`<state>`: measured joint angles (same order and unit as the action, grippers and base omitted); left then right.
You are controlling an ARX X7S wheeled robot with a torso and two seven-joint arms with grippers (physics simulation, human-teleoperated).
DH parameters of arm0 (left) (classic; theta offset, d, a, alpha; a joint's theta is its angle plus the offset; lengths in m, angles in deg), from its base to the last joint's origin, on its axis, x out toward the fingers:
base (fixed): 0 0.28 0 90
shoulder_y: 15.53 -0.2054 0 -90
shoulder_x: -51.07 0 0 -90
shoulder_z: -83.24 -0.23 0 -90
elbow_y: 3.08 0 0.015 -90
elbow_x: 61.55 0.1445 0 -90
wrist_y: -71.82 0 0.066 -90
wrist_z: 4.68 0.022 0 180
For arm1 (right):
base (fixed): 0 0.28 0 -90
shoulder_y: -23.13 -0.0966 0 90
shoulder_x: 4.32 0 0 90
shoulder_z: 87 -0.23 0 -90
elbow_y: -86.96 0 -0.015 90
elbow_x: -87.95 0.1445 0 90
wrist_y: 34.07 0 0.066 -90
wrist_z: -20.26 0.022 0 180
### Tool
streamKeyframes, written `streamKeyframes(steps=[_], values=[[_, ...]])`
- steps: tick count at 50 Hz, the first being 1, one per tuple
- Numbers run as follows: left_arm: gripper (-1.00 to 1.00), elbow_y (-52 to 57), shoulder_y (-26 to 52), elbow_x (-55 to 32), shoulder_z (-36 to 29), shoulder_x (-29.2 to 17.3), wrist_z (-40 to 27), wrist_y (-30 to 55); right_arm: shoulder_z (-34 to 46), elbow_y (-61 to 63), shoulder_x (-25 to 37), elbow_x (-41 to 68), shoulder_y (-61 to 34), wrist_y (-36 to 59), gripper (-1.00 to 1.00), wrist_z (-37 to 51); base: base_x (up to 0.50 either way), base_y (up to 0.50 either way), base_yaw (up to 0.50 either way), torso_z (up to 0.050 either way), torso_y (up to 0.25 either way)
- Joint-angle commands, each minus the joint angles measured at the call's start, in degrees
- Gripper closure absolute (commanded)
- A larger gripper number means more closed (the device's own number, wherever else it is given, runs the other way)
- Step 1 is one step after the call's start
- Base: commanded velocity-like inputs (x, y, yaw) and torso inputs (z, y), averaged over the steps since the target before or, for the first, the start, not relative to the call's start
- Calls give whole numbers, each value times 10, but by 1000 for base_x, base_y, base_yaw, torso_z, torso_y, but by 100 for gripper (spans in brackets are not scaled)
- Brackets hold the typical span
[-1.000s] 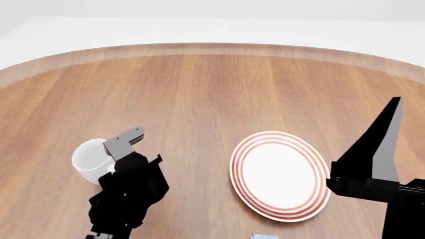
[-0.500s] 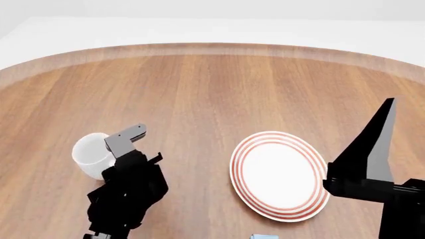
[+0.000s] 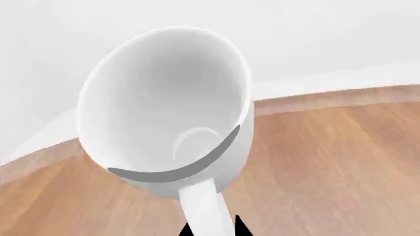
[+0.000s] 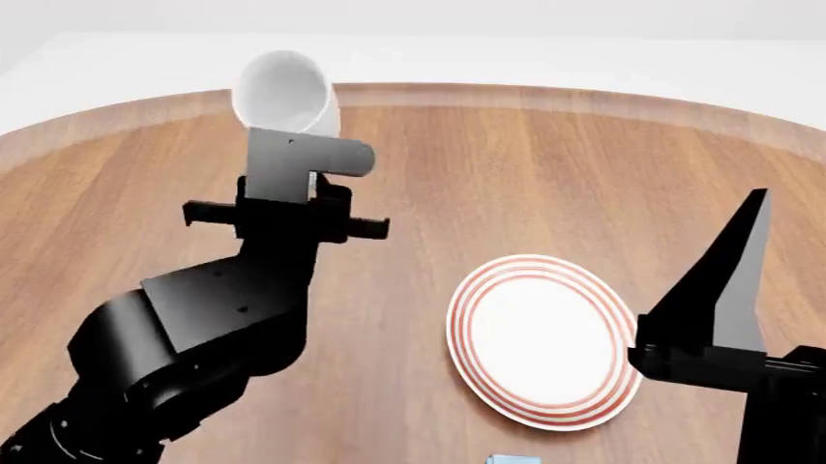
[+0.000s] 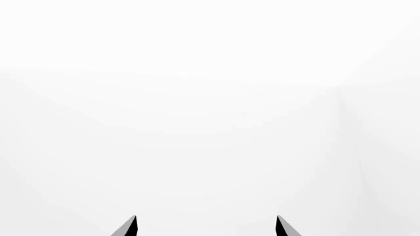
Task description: Pick up the white mug and put it on the plate, and put the chocolate pudding to the right of the plate.
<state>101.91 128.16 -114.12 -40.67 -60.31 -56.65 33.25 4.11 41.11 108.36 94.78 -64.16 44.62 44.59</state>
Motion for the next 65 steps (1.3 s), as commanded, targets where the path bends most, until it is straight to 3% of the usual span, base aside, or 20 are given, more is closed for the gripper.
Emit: streamKeyframes(steps=[1,14,25,46,65], values=[[100,78,90,-34,-42,-32,163,36,-13,2,-7,-11,0,-5,-100,-12,0,0,0,0,0],[100,-19,151,-35,-78,-11,332,6,-12,-2,-5,-7,-1,-7,-100,-11,0,0,0,0,0],[100,-139,197,-52,-115,47,449,15,-16,1,-2,-3,-1,-6,-100,-8,0,0,0,0,0],[100,-237,253,-107,-159,142,554,68,-14,-3,-1,0,2,-8,-100,-5,0,0,0,0,1],[100,-308,236,-30,-270,180,643,18,-12,-3,2,6,4,-9,-100,-3,0,0,0,0,0]])
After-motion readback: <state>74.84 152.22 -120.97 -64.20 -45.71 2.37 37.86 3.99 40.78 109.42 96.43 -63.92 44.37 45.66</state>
